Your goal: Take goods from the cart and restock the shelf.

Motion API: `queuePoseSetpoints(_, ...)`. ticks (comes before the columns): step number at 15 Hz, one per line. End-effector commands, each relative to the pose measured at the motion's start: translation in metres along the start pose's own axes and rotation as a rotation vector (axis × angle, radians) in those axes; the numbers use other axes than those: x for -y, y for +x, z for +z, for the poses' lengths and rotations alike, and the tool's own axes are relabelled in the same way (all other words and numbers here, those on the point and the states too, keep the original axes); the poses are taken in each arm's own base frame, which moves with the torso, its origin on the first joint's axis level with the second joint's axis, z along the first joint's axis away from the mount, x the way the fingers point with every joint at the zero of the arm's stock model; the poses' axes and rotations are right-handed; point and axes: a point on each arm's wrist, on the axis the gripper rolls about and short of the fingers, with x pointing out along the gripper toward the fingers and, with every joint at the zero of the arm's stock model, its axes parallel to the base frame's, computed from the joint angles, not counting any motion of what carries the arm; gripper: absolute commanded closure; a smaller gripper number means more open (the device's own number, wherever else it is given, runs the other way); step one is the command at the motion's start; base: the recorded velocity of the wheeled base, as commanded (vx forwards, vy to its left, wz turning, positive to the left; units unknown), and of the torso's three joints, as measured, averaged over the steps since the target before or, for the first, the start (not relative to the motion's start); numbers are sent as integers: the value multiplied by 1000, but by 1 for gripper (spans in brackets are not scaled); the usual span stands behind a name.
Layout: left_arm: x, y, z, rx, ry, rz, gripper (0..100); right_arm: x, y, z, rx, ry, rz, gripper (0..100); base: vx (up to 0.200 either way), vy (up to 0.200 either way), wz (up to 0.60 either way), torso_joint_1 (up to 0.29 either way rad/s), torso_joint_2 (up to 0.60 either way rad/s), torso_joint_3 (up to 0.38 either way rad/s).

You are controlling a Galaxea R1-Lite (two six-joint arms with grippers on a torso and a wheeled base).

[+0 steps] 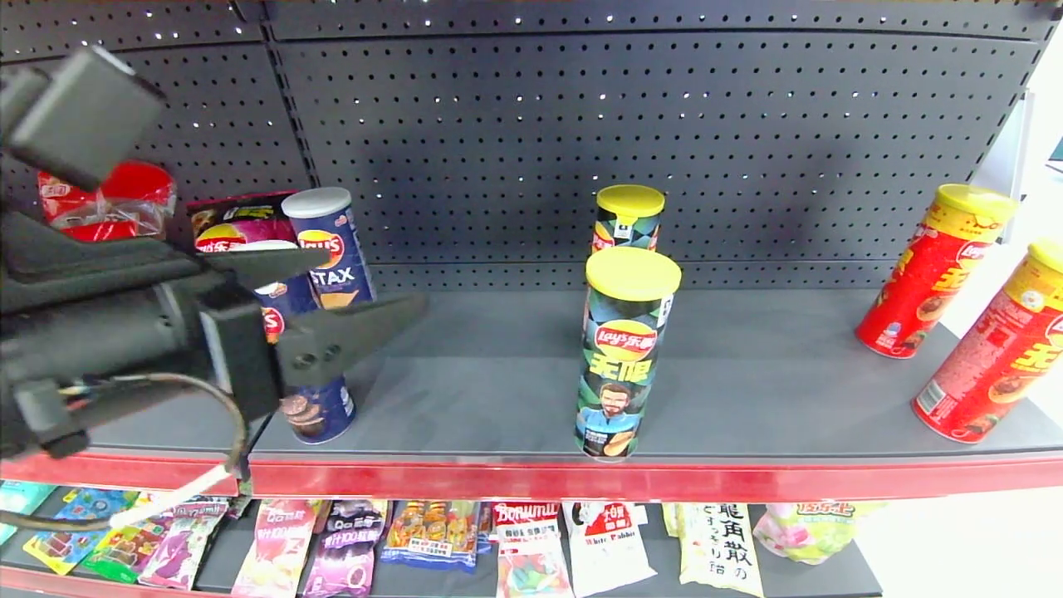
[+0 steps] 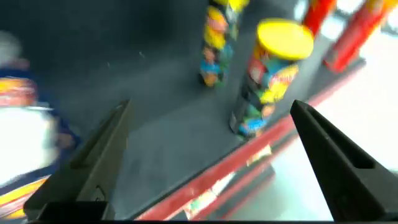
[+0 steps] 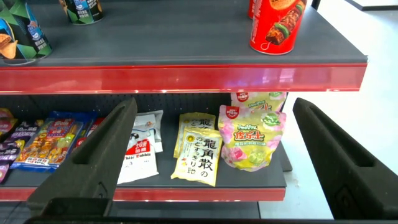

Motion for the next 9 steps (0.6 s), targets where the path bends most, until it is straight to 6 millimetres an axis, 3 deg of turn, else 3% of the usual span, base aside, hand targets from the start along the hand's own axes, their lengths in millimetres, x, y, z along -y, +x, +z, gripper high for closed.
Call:
queuePoseSetpoints(1,11,35,-19,-129,27,-14,0,0,0,0,-3,0,0,0,0,0,0,0,0,0)
queuePoseSetpoints(6,24,66,-42,-275,90,-7,0,0,0,0,-1,0,0,0,0,0,0,0,0,0)
queuePoseSetpoints(9,23,96,-50,-327,92,58,0,0,0,0,-1,0,0,0,0,0,0,0,0,0)
